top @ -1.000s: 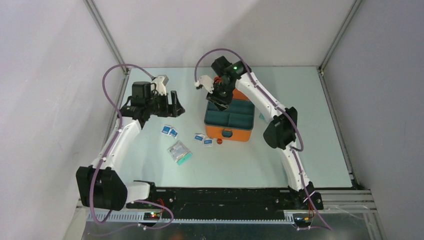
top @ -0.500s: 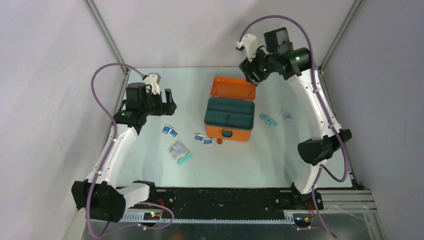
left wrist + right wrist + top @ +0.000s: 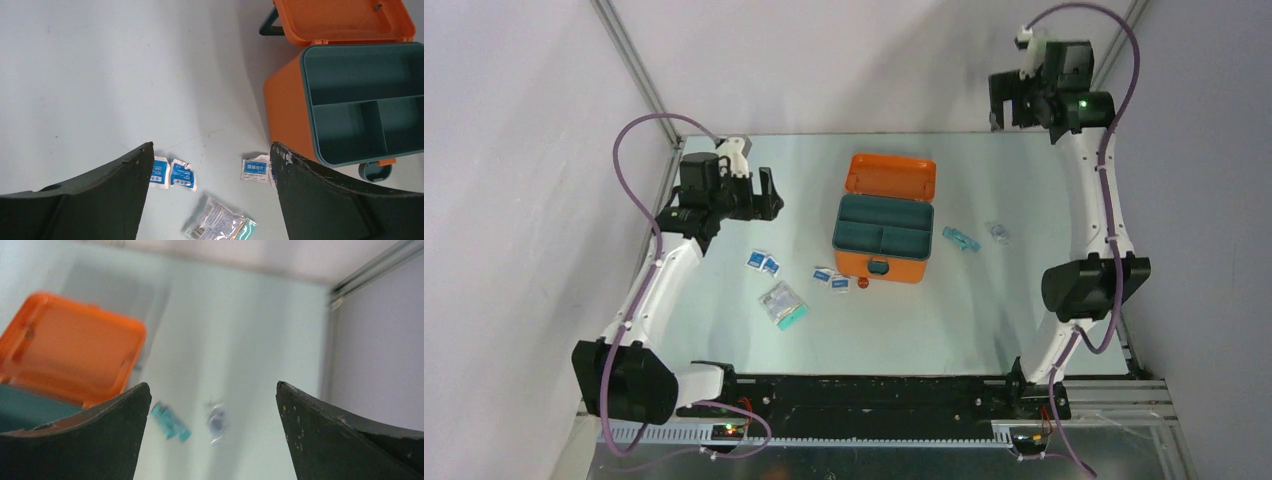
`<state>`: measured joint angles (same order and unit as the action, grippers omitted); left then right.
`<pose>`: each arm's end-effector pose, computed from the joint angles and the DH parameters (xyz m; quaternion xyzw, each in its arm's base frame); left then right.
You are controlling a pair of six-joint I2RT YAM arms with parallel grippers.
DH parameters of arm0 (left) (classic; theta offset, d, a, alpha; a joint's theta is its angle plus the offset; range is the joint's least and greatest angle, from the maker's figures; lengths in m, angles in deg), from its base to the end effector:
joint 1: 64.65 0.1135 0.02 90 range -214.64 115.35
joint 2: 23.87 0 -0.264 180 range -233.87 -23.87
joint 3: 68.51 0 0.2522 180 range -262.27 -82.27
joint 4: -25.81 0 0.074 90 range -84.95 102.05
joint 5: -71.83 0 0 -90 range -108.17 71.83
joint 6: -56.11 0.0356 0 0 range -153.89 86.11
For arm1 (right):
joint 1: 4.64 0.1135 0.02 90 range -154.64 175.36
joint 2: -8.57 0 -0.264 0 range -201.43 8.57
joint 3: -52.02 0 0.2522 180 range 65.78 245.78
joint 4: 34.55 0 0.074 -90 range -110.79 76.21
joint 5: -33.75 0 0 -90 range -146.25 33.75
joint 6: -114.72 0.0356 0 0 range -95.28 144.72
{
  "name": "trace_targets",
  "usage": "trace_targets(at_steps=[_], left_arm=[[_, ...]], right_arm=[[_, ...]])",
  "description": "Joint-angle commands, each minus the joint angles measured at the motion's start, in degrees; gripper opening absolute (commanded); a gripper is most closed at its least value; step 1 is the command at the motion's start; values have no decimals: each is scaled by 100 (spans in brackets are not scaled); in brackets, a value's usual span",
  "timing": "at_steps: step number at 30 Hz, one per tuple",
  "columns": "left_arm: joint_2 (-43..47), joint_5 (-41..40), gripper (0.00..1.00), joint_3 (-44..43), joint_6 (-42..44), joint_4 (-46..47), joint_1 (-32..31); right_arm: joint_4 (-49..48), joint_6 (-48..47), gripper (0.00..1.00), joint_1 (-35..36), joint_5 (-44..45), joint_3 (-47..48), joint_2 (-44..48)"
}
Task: Organize the medicine kit
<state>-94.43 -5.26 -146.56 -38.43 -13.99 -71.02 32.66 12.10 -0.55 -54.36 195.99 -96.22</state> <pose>0.2715 -0.0383 0.3372 0.0681 0.8694 -0.1436 0.4679 0.3787 0.0259 0.4766 -0.1162 0.8493 -0.0524 0.5123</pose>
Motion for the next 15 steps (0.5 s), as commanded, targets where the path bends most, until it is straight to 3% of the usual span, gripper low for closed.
trace_targets(at_steps=[1,2,4,5,11,15], left_arm=[[-31,338,90,-38,-151,135,-15],[-25,310,90,-22,-144,135,-20],[4,289,90,12,-129,135,-19],[13,295,90,30,-123,135,-16],[46,290,91,142,-92,135,-15],[3,233,91,192,-116,128,-14]], right_arm=[[14,1152,99,-1032,-2462,-1316,-29],[-411,1423,99,-1274,-3660,-1969,-7],[-1196,2268,100,-1766,-4635,-2986,-11],[-1341,2511,99,-1889,-4710,-3222,-26],[-1646,1484,100,-1459,-3679,-4269,26],[-2497,780,99,-1141,-2912,-5084,405]])
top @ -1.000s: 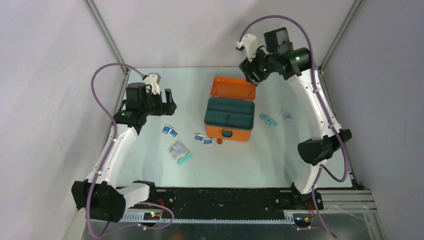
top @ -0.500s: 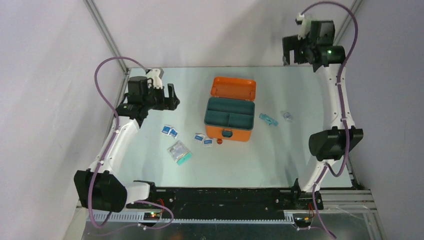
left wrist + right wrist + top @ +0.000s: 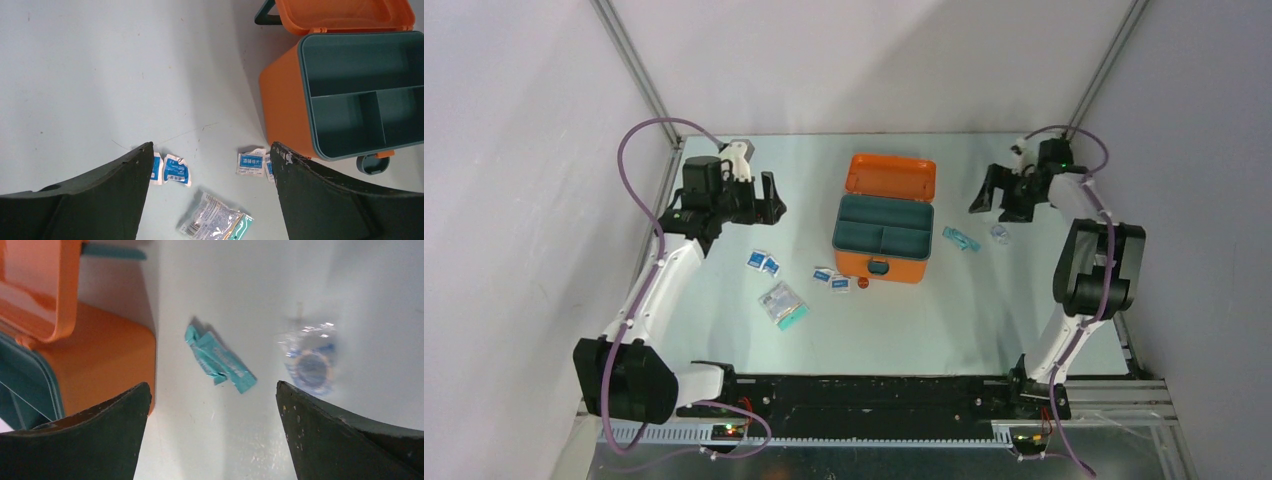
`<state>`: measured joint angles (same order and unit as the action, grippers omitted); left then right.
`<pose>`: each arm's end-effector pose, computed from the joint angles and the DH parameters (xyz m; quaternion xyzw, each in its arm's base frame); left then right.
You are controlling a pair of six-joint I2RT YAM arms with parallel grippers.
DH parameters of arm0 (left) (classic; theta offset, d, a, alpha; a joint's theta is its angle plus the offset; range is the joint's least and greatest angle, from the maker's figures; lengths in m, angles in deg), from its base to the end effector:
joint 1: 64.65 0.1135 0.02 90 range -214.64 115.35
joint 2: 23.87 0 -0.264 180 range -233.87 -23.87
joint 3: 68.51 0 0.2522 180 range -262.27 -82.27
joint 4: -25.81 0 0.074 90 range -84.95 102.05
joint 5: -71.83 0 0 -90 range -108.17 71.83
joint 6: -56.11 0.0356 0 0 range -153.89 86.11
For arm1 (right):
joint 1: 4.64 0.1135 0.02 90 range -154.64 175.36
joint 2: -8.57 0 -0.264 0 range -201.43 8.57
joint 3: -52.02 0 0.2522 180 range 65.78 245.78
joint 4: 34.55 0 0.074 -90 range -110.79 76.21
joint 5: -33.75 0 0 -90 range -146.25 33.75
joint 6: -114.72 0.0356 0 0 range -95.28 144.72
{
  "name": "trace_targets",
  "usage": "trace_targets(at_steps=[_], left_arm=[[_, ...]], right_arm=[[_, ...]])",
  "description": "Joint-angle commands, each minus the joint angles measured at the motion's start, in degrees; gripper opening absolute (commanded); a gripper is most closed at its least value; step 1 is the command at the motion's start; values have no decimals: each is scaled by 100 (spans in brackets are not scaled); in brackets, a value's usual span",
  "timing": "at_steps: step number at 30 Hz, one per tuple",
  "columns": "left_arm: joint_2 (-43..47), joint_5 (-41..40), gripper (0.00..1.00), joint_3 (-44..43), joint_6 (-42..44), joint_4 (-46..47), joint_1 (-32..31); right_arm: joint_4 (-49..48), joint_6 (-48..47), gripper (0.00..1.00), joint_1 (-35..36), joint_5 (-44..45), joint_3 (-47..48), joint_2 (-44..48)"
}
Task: Organize the medicine kit
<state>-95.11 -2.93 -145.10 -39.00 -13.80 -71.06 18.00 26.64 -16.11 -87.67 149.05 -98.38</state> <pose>0.2730 -0.0401 0.3260 0.0719 0.8754 -0.1631 0.4492 0.3895 -0.0601 0.2300 0.0450 0.9361 0.2430 0.2501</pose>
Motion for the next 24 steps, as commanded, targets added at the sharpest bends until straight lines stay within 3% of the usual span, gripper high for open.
trace_targets(at_steps=[1,3,6,7,14,24], left_arm=[[69,-20,91,48,-61,112,-14],[73,-65,91,54,-56,94,-9],[95,-90,91,71,-21,82,-9],[107,-83,91,79,-15,76,-13],[133,-1,91,130,1,71,-10],[203,-24,91,193,30,67,-17]], right_arm=[[-1154,-901,99,476,514,-412,625],[-1188,-1325,91,598,725,-431,556],[-1129,-1918,66,773,850,-425,400],[-1093,-2181,63,810,836,-430,376],[-480,-3838,59,1486,1252,-416,54],[116,-4063,59,1589,1109,110,-661]])
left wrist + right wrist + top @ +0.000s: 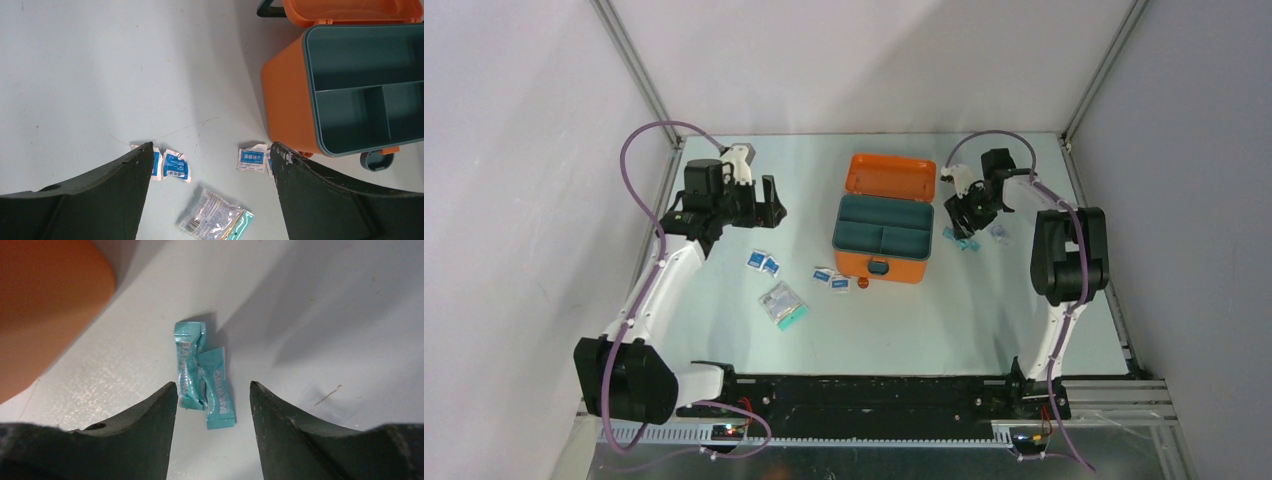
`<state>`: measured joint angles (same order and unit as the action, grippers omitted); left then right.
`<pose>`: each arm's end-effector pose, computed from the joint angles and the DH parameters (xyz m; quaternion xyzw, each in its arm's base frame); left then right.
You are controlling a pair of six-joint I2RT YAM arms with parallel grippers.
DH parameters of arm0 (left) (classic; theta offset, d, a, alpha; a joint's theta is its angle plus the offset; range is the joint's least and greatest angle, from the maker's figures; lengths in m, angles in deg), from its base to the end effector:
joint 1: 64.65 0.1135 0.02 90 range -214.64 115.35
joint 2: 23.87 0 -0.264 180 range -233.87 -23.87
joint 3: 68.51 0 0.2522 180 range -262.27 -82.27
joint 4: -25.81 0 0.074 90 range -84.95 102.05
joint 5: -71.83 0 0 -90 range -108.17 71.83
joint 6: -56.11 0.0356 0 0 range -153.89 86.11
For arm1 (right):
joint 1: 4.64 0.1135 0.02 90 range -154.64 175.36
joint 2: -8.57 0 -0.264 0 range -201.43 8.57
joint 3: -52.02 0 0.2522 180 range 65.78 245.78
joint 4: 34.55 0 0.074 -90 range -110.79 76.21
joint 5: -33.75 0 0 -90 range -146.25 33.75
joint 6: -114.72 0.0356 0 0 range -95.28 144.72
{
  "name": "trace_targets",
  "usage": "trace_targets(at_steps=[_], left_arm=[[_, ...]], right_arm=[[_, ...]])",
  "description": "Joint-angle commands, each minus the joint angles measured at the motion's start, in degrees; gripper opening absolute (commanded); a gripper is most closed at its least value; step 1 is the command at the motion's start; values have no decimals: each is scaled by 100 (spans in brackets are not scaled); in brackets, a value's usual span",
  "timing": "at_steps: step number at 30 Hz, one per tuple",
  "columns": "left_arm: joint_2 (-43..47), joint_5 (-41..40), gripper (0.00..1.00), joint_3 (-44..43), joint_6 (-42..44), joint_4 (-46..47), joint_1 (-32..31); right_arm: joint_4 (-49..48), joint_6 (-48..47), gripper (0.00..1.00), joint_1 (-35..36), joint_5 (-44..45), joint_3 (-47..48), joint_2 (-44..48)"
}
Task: Organize the medicine kit
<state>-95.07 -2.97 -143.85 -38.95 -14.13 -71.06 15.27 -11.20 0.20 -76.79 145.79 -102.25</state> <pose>0.2716 -0.0399 0.3182 0.0706 0.8816 -0.1623 0.4375 0.3946 0.0460 0.1876 -0.3692 0.8912 0.1154 0.2369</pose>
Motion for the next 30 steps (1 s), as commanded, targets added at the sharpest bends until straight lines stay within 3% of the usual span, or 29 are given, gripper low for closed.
trace_targets(at_steps=[1,8,17,23,30], left_arm=[[201,-32,91,74,30,97,-11],[203,-33,91,75,32,97,-7],[253,-16,91,107,31,99,-3],[300,-9,91,128,28,95,-3],[305,-1,91,125,25,95,0]], right_arm=[[494,-295,58,-40,31,531,-390],[737,-378,51,8,62,645,-614],[864,-355,34,75,59,494,-636],[936,-202,11,57,70,476,-534],[1047,74,6,-44,29,327,287]])
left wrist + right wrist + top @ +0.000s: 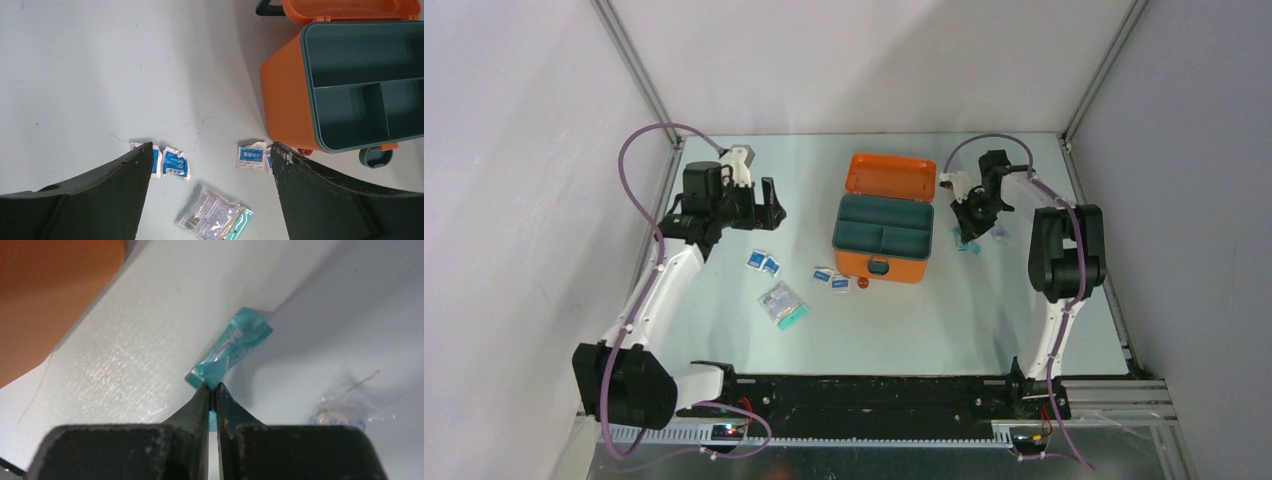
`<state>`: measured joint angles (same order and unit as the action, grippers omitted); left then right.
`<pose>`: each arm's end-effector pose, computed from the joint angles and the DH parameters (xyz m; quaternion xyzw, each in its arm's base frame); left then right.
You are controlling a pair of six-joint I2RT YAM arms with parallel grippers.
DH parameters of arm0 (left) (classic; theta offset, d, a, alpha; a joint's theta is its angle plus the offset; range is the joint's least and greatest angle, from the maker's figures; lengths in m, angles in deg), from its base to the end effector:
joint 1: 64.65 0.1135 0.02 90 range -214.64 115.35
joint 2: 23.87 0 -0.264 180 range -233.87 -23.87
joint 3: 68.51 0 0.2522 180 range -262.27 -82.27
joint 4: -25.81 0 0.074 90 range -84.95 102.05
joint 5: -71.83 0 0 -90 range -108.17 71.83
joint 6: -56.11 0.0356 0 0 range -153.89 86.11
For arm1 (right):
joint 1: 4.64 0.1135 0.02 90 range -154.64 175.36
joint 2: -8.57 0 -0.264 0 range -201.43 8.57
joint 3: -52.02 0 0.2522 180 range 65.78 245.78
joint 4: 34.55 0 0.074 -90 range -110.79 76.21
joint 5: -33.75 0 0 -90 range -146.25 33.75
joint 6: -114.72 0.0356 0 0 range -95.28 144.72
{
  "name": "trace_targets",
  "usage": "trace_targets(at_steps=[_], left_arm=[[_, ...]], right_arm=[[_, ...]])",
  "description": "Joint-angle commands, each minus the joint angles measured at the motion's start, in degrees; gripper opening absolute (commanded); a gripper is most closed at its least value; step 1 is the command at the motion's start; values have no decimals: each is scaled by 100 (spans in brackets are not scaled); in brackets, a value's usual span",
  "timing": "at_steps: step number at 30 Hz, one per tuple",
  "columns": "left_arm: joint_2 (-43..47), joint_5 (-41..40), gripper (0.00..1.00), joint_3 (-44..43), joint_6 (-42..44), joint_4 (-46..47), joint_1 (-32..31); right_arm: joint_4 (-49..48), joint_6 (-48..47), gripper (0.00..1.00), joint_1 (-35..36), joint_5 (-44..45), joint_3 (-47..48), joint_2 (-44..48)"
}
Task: Organize the medicine kit
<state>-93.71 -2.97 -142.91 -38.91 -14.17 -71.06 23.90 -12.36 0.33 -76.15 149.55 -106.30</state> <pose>0.2660 -0.0393 0.3186 0.0713 0.8801 -0.1622 0.4405 0.3956 0.0466 0.1737 -0.3706 0.9047 0.1311 0.1645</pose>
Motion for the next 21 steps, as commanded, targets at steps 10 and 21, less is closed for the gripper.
trace_targets(at_steps=[10,21], left_arm=[[160,65,91,26,-8,105,2],[347,115,92,88,35,101,8]], right_arm=[[408,393,5,72,-111,131,2142],[-77,656,5,1684,-464,668,2770]])
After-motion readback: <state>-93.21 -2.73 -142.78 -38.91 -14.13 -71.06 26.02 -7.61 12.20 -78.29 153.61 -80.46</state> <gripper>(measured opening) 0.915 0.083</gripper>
